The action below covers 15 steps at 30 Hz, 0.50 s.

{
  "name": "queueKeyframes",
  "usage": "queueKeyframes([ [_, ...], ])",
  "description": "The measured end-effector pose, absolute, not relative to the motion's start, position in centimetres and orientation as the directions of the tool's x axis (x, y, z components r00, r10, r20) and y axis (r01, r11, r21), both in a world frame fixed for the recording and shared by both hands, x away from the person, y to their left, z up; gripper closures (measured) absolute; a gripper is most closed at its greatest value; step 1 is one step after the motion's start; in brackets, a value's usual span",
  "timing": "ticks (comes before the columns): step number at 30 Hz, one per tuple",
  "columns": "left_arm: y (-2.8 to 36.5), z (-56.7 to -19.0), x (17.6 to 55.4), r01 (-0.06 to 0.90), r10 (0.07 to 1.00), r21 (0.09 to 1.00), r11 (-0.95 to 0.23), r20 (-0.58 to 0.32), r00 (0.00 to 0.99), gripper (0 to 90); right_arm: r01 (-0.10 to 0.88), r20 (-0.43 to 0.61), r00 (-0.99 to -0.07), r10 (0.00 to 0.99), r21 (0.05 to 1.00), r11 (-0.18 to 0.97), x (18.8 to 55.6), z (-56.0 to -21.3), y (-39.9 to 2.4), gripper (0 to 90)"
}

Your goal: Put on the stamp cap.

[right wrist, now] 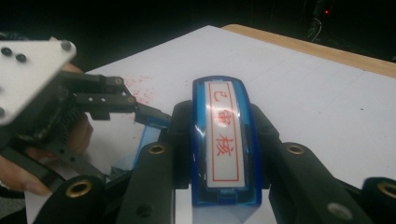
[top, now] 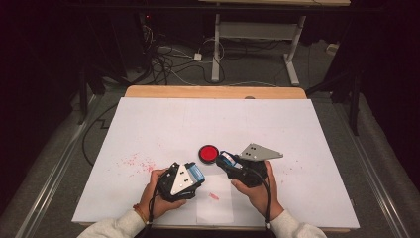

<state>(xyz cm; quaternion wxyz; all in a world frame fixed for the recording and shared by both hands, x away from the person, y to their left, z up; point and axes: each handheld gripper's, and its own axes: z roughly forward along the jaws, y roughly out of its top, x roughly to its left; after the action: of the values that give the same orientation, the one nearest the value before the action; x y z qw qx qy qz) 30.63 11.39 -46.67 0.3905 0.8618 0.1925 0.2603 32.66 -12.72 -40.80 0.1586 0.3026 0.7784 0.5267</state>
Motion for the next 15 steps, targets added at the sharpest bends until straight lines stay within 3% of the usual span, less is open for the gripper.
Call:
queueKeyframes([
  [15,8.7,-46.6,31.2,0.139,0.566,0.811,-0.568,0.262,0.781,39.0,0.349,0.138,-0.76,0.636,0.911,0.219,33.2,-41.4,-10.6,69.6],
])
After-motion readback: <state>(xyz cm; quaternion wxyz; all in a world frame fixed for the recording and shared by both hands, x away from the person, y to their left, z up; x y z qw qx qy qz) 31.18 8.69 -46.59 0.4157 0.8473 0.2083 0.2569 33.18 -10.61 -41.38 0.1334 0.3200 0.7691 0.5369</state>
